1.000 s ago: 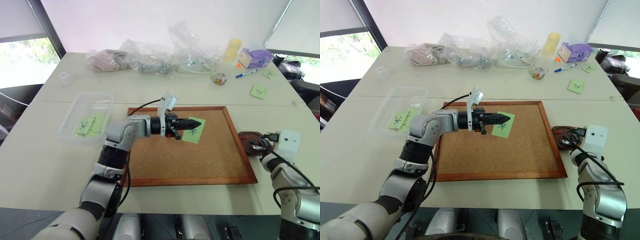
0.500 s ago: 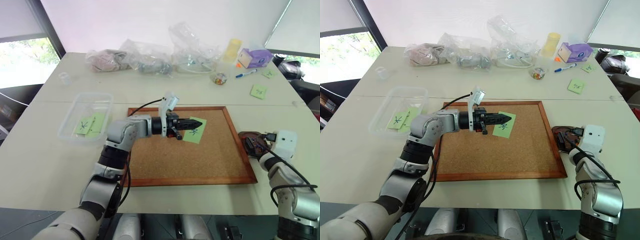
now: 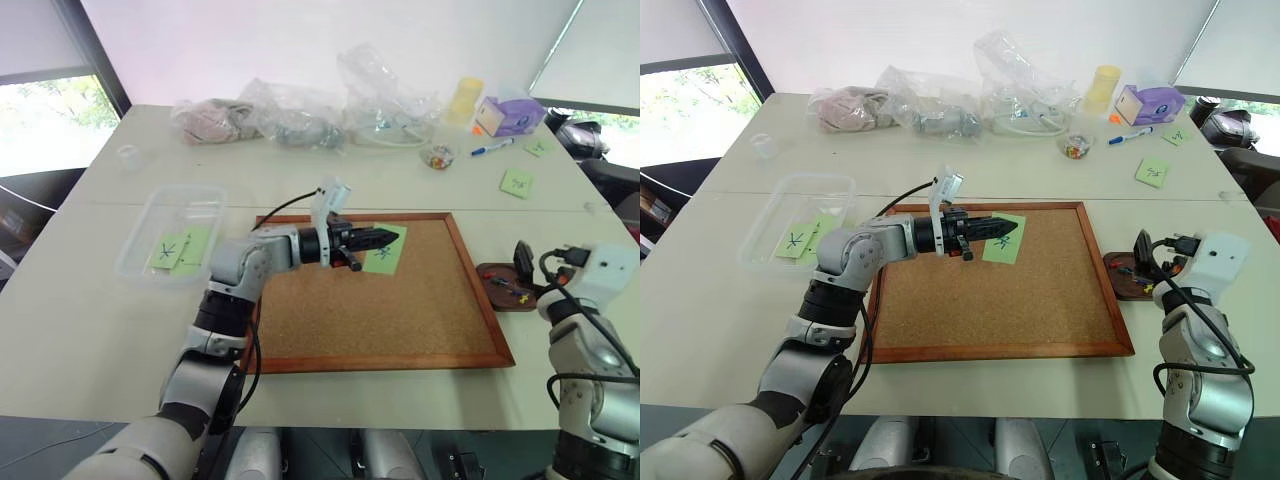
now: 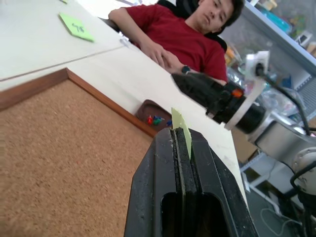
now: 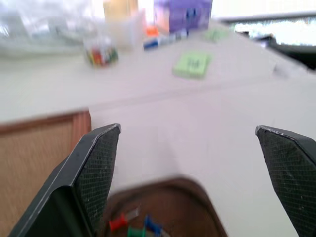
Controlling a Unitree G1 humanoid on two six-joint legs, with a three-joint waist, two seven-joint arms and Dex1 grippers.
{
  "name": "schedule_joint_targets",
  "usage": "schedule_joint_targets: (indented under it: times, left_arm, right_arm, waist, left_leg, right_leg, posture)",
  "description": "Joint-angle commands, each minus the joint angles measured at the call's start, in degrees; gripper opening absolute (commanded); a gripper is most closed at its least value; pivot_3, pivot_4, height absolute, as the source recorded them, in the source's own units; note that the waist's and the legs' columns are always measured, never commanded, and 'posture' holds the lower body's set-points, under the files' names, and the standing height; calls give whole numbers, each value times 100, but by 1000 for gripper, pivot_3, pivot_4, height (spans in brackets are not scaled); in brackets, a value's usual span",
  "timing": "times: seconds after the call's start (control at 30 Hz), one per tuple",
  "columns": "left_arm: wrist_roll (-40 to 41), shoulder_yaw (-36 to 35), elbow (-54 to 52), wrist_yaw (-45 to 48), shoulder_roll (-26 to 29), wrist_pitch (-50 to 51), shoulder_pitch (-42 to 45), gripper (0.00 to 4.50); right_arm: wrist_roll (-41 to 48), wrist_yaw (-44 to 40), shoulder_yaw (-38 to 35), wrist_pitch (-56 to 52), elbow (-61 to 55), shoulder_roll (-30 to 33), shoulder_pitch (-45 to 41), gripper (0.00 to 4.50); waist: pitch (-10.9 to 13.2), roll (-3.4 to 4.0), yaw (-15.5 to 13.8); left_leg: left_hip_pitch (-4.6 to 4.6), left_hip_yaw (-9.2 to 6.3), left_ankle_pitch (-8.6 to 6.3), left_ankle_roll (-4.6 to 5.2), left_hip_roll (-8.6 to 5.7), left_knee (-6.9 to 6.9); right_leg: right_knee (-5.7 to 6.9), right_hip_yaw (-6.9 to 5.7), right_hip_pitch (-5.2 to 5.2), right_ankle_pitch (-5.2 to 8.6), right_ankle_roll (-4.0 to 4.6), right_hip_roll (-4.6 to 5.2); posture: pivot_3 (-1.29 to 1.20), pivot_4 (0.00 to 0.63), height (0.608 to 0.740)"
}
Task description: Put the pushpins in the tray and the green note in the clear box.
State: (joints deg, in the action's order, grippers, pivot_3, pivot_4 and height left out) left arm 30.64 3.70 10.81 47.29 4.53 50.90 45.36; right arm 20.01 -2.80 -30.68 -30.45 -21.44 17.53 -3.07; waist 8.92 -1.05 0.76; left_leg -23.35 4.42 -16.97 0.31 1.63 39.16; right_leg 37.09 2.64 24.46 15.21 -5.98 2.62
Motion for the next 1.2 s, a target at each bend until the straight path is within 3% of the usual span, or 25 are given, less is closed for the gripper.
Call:
schedule_joint_targets:
  times: [0.03,0.17,0.27,0.37,0.53,0.63,0.77,0.8,0.83,1.07,1.2]
  left_arm:
    - [42,-20,-70,14,36,-134,133,0]
    - [-63,-100,-273,23,417,-292,228,0]
    - [-304,-216,-498,18,1312,-293,477,0]
    - [-1253,64,-232,-299,2796,-90,684,0]
    - [-1353,-312,-82,-242,4189,516,674,0]
    - [-1263,-605,74,-235,4613,937,563,0]
    - [-1226,-728,140,-225,4750,1119,128,0]
    - [-1240,-746,206,-242,4740,1098,42,689]
    - [-1234,-779,274,-253,4716,1080,-9,922]
    - [-1288,-860,657,-393,4566,825,15,4283]
    - [-1192,-1041,675,-405,4531,536,307,4404]
  right_arm:
    - [69,-37,-81,149,-149,34,54,4449]
    - [325,-547,315,19,-629,214,170,4449]
    - [1080,-1526,1160,-594,-1622,731,319,4449]
    - [1932,-1943,1600,-1235,-2196,1087,145,4449]
    - [2142,-2227,2402,-1535,-2252,1350,-324,4449]
    - [1784,-2355,2964,-1352,-1936,1308,-596,4449]
    - [1328,-2510,3426,-942,-1406,1201,-755,4449]
    - [1244,-2527,3502,-865,-1319,1170,-791,4500]
    - [1184,-2536,3550,-809,-1265,1138,-814,4500]
    - [931,-2529,3529,-541,-1154,999,-695,4500]
    - [913,-2459,3329,-499,-1212,1016,-529,4500]
  waist:
    - [0,0,-1]
    - [1,2,19]
    - [12,17,129]
    - [13,16,190]
    - [24,-3,129]
    - [40,-34,43]
    - [42,-39,-45]
    - [43,-42,-47]
    - [45,-44,-40]
    - [49,-55,-6]
    - [49,-56,-6]
  left_leg:
    - [0,0,0,0,0,0]
    - [1,0,0,0,1,0]
    - [2,2,0,0,7,-2]
    - [5,-8,0,0,17,-6]
    - [3,-4,0,0,15,-11]
    - [-4,-3,0,0,12,0]
    - [-5,0,-1,2,3,2]
    - [-5,1,-1,2,1,3]
    - [-6,2,-1,2,1,5]
    - [-6,1,-1,1,8,6]
    - [-5,1,0,0,9,6]
  right_leg:
    - [0,0,0,0,0,1]
    - [1,0,0,0,0,-1]
    - [6,6,7,0,0,-11]
    - [12,1,6,0,1,-22]
    - [4,-3,6,1,2,-10]
    - [1,-7,7,1,2,-2]
    - [-1,-7,4,1,2,8]
    - [-2,-7,3,1,2,10]
    - [-1,-7,4,1,2,10]
    - [6,-9,7,0,1,5]
    - [8,-10,8,0,1,4]
  posture:
    - [0,150,737]
    - [0,150,737]
    - [0,150,737]
    - [0,150,737]
    - [0,150,737]
    - [0,150,737]
    - [0,150,737]
    - [0,150,737]
    - [0,150,737]
    - [0,150,737]
    - [0,150,737]
